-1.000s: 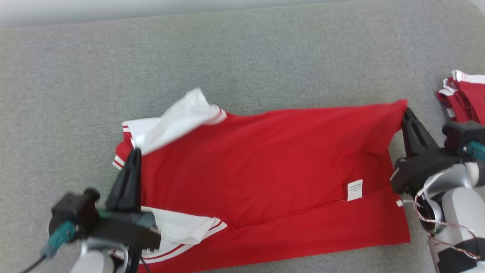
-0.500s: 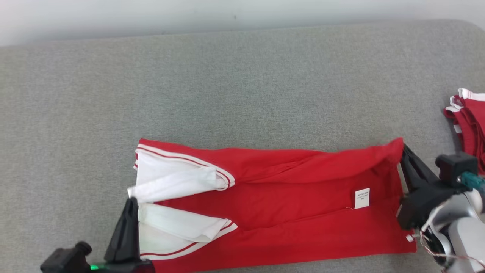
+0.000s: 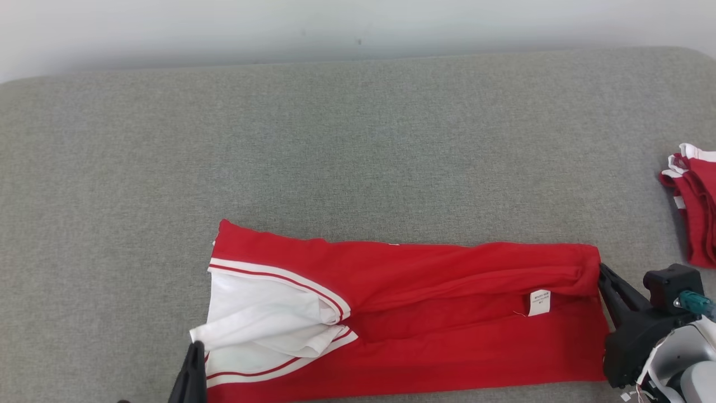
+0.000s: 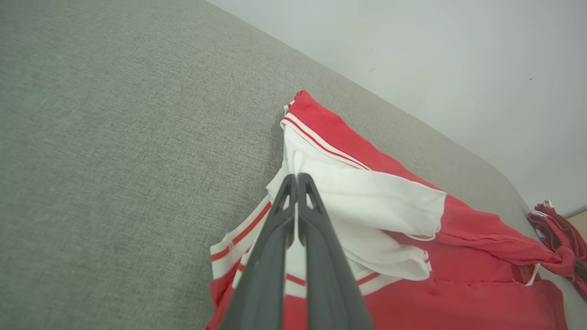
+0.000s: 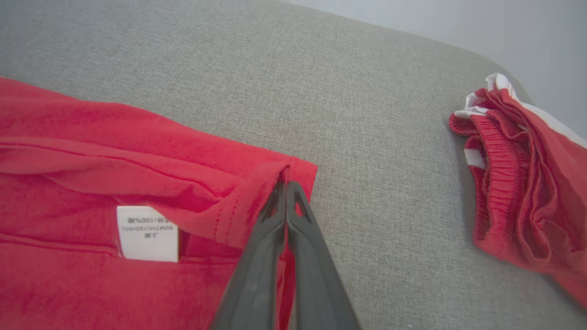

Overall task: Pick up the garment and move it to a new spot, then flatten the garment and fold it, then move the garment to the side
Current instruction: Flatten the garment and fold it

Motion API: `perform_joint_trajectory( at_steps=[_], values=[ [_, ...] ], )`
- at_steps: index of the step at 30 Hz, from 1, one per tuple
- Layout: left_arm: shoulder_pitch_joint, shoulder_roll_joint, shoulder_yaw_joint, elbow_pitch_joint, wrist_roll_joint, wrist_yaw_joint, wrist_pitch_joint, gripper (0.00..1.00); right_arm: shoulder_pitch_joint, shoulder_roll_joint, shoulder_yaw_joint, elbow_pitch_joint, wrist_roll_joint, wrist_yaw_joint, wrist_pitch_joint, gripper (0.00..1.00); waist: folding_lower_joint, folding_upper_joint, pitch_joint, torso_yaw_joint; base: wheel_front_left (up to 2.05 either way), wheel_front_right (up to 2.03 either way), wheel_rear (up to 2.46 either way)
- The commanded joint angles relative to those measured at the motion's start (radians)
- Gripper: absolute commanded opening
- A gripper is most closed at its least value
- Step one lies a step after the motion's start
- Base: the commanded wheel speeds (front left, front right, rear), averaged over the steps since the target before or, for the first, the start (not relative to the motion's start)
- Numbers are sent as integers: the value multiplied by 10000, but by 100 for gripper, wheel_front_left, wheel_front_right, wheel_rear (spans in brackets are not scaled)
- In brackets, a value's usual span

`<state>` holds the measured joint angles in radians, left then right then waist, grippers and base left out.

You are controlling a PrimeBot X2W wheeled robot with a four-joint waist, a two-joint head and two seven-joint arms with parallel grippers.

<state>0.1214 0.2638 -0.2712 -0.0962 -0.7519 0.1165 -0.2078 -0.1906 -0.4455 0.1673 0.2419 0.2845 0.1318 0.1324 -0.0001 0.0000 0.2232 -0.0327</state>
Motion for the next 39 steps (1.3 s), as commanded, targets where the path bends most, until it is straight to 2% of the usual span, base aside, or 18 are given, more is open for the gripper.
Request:
perform_joint_trajectory(
  at_steps=[1, 2, 11, 19, 25, 26, 27, 30, 35, 39],
  values=[
    [164, -54, -14, -29, -150, 32, 42, 0, 148, -77, -48, -46, 94, -26, 44, 33, 1, 0, -44, 55, 0, 0, 0],
    [208, -56, -37, -18, -148, 37, 51, 0, 208, -93, -109, -59, 118, -26, 70, 100, 1, 0, -60, 80, 0, 0, 0],
    [437, -101, -210, 323, -57, 112, 28, 0, 688, 453, -1037, -452, 108, -26, -26, 100, 1, 0, -226, 191, 0, 0, 0],
    [686, -180, -332, 678, -232, 49, 34, 0, 1387, 1458, -2614, -945, -195, -26, -182, 100, 1, 0, -461, 296, 0, 0, 0],
    [626, -136, -439, 902, -56, -18, -16, 0, 1715, 2163, -3072, -1233, -435, -26, -258, 100, 1, 0, -591, 325, 0, 0, 0],
    [573, -70, -461, 946, 78, -28, -50, 55, 1748, 2294, -3093, -1256, -419, -26, -286, 100, 1, 0, -617, 320, 0, 0, 0],
    [509, -57, -490, 992, 128, -58, -100, 100, 1761, 2431, -3126, -1278, -411, -26, -324, 100, 1, 0, -630, 319, 0, 0, 0],
    [276, 171, -529, 1242, 763, -150, -337, 100, 1797, 2905, -3180, -1208, -347, -26, -547, 100, 1, 0, -792, 311, 0, 0, 0],
    [14, 284, -162, 1371, 1658, -420, -569, 100, 1861, 3210, -3127, -1040, -305, -26, -620, 100, 1, 0, -1077, 301, 0, 0, 0],
    [-48, -108, 784, 789, 2645, -822, -563, 100, 1897, 3344, -3175, -931, -232, -26, -622, 100, 1, 0, -1336, 315, 0, 0, 0]
  ],
)
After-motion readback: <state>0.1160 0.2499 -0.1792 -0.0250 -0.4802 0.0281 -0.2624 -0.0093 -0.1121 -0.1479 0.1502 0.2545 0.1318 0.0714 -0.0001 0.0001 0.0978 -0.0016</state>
